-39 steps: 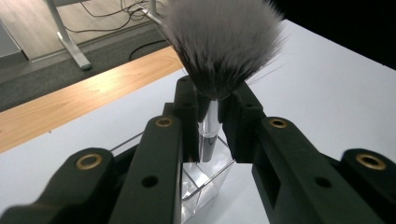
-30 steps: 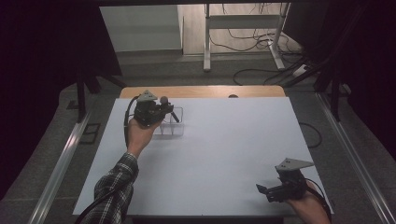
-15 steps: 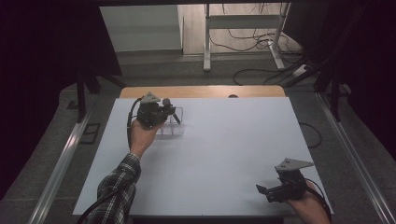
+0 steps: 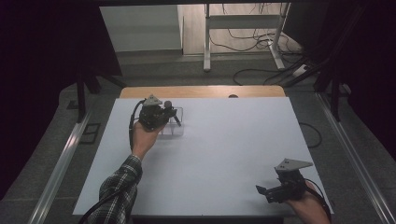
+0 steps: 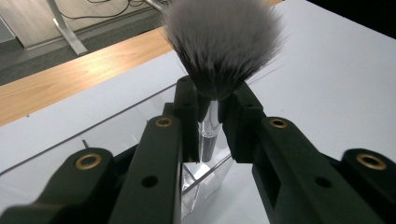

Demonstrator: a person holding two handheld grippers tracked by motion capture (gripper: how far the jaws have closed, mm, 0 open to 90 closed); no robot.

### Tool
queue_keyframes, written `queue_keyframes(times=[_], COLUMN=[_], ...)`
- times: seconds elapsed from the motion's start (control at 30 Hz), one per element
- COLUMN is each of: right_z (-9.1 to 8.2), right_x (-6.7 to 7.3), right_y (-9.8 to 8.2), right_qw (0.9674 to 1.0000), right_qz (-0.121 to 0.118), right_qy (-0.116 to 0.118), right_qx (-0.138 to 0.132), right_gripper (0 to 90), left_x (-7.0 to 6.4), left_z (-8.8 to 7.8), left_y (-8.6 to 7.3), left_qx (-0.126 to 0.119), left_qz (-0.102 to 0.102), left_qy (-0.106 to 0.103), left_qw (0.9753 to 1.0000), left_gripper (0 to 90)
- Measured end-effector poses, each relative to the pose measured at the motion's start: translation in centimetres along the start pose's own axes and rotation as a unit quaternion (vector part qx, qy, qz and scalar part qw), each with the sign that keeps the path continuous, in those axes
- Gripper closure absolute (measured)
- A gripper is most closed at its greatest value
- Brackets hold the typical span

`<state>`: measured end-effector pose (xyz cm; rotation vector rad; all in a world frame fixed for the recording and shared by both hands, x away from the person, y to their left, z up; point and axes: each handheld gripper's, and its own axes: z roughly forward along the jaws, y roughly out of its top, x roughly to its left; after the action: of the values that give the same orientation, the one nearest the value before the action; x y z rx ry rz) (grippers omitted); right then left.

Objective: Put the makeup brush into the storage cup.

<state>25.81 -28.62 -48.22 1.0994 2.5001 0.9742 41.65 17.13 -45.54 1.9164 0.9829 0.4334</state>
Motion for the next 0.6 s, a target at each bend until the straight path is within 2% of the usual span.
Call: queue_keyframes(times=[0.6], right_z=[0.14], right_x=[-0.01], right_y=[-0.06], right_qw=[1.0000], right_qz=[-0.001], right_qy=[0.001], right_qx=[0.009], right_gripper=[0.0], left_x=[-0.07], left_z=[1.06], left_y=[-0.88], left_qx=[0.014], left_qz=[-0.006], left_qy=[-0.004], left_qw=[0.9999], left_gripper=[74.4])
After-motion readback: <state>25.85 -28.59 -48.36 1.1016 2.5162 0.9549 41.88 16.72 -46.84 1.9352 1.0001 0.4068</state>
